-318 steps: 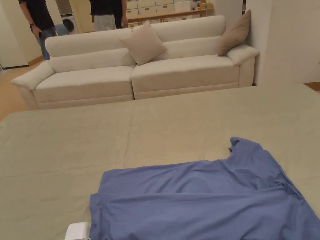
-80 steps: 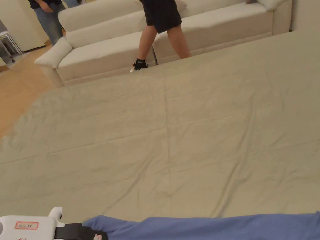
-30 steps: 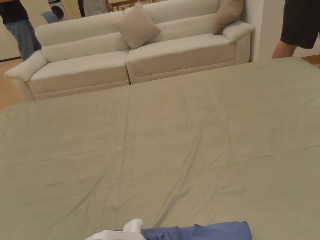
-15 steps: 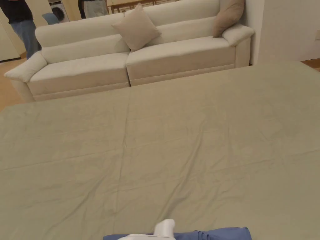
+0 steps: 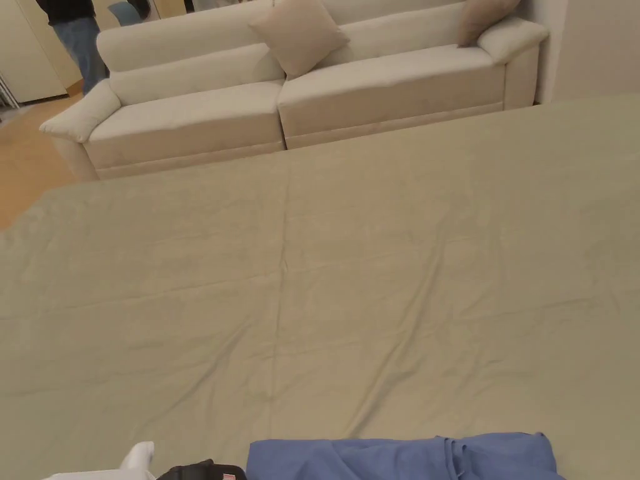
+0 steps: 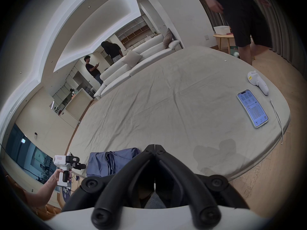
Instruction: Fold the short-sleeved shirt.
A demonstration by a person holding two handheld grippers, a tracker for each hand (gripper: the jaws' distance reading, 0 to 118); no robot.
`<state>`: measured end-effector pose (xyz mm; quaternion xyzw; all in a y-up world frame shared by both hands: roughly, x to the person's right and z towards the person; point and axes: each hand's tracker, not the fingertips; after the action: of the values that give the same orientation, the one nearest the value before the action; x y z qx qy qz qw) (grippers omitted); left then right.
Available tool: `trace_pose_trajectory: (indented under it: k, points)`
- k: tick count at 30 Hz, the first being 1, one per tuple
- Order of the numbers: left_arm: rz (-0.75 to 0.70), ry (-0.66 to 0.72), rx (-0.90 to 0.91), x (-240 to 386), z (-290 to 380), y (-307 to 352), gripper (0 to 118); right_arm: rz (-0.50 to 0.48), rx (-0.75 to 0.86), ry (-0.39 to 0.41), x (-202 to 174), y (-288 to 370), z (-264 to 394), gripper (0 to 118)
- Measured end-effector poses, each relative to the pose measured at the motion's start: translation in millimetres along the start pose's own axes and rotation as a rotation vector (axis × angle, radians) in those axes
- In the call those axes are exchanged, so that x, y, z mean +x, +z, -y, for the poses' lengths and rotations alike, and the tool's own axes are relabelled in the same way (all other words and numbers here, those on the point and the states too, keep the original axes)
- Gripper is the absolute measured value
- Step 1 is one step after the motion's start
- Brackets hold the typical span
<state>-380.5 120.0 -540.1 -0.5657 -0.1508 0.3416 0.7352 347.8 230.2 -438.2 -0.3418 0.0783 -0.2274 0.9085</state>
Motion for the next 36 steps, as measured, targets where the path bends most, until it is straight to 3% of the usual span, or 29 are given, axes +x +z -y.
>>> trace_pose_trajectory:
  k: [3,6,8,11,12,14,15,18,22,24,29,33,36]
  points:
    - [0.034,0.078,-0.001,-2,-4,-19,116,0.003,-0.012,-0.004,-4,-4,1,0]
    - [0.158,0.022,0.072,3,-3,-15,115,0.016,-0.021,0.004,-6,-7,1,0]
    - [0.21,0.081,0.026,14,3,-28,115,0.016,-0.024,0.002,-6,-8,1,0]
    - [0.207,0.009,0.022,17,3,-31,111,0.016,-0.025,-0.002,-8,-11,3,0]
    - [0.203,0.01,0.02,20,5,-30,102,0.017,-0.026,-0.003,-8,-11,4,0]
    - [0.176,0.015,0.019,24,7,-31,10,0.015,-0.032,-0.006,-9,-12,4,0]
    - [0.073,-0.005,0.006,10,0,-48,6,0.019,-0.036,-0.005,-9,-12,4,0]
    - [0.183,0.059,0.037,-2,-1,-44,6,0.019,-0.038,-0.006,-8,-10,5,0]
    - [0.096,-0.035,0.081,9,-3,-20,6,0.007,-0.029,-0.01,-6,-6,4,0]
    - [0.043,0.043,0.049,60,18,-16,6,0.006,-0.023,-0.006,-5,-4,4,0]
    - [0.035,-0.205,0.096,166,50,-2,6,-0.019,0.003,-0.018,5,5,4,0]
    - [0.15,-0.278,0.027,241,74,-49,6,-0.046,0.026,-0.029,11,19,7,0]
    - [0.152,-0.315,-0.022,281,85,-109,6,-0.059,0.044,-0.025,15,31,10,0]
